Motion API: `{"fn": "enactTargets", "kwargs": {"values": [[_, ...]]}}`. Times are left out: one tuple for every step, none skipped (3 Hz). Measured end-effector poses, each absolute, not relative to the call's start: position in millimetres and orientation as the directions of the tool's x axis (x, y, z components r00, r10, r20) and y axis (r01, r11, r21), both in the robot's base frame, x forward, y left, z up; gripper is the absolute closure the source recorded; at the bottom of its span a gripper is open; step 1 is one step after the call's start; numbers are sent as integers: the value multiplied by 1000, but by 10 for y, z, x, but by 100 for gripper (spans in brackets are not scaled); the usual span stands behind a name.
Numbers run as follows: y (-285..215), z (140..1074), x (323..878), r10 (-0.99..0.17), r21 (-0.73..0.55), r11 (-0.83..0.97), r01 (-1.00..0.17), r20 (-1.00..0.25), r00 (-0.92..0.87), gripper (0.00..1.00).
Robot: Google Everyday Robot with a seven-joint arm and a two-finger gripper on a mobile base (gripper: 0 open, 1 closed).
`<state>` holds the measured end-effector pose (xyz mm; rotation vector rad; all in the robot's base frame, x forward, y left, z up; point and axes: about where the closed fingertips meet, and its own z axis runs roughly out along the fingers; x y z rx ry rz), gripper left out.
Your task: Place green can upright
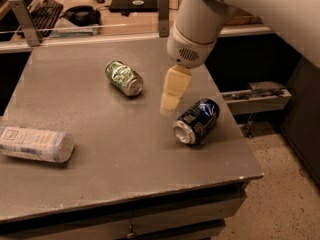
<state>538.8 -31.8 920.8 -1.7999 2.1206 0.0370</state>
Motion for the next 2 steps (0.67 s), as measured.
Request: {"fn": "enactTargets", "kwargs": {"values": [[-46,9087,5806,-946,-198,218,-956,-283,-157,0],[218,9076,6130,-936,-186,259,-948,-292,-198,0]]}}
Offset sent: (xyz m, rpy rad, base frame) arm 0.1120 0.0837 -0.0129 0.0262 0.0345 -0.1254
